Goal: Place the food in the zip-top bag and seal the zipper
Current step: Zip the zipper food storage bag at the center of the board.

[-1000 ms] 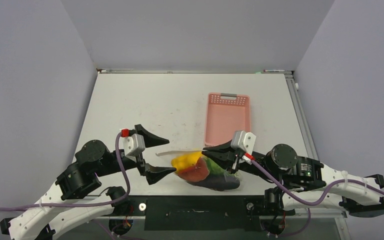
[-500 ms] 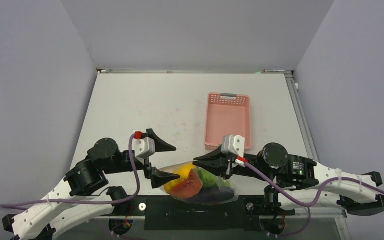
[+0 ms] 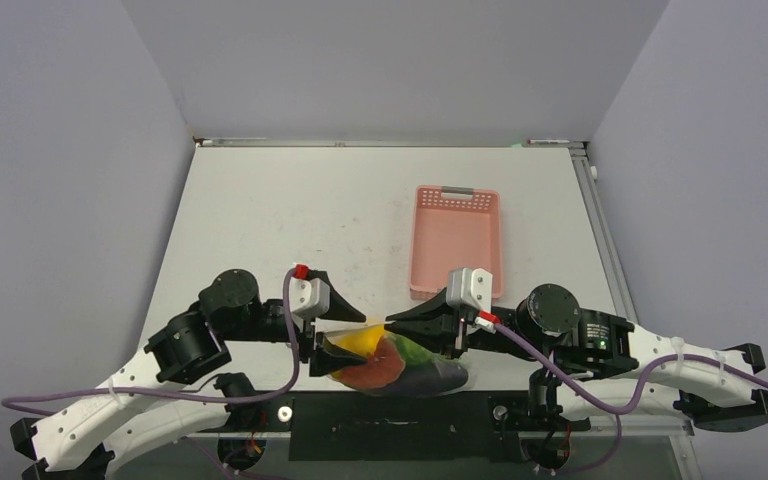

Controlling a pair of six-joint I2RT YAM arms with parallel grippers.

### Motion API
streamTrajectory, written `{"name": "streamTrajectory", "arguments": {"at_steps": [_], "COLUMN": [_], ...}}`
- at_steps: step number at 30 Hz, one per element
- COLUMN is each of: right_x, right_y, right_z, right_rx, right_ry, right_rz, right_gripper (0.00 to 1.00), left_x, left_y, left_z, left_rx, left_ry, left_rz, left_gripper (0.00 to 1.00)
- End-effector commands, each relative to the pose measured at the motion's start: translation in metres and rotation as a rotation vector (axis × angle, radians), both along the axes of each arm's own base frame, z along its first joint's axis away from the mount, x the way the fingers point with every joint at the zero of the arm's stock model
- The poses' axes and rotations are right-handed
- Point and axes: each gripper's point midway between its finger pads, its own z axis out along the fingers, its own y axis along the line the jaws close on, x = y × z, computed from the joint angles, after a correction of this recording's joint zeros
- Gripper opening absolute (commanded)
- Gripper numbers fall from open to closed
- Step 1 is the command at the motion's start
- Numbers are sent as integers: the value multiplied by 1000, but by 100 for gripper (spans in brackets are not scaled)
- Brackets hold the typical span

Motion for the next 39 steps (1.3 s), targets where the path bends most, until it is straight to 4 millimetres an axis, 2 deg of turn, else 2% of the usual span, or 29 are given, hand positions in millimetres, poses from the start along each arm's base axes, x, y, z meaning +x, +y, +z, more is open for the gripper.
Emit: {"name": "streamTrajectory", "arguments": {"at_steps": [1, 4, 8, 9, 10, 18, 24, 30, 39], "right_x": [-4, -3, -3, -3, -3, 4, 18, 41, 67], "right_y": [-10, -11, -12, -12, -12, -19, -26, -35, -57], "right_z": [70, 70, 69, 68, 68, 64, 58, 47, 34], "right_rx": [216, 215, 216, 215, 215, 217, 200, 157, 138], "right_ry": [-25, -24, -22, -22, -20, -11, 7, 30, 87], "right_rz": [14, 12, 8, 8, 7, -39, -121, -266, -447], "right_gripper": [5, 5, 5, 5, 5, 5, 5, 6, 25], "left_x": [-5, -4, -2, -2, -1, 4, 10, 17, 39], "left_y": [-5, -7, -8, -9, -9, -8, -4, -1, 4], "left_z": [2, -1, -3, -3, -3, 2, 13, 14, 13], "left_rx": [-3, 12, 29, 33, 34, 32, 14, 39, 90], "left_ry": [-7, -5, -5, -4, -4, -1, -28, -28, -52], "left_rz": [-52, -55, -54, -55, -50, -17, 32, 77, 196], "left_gripper": [61, 37, 18, 11, 0, 0, 0, 0, 0]}}
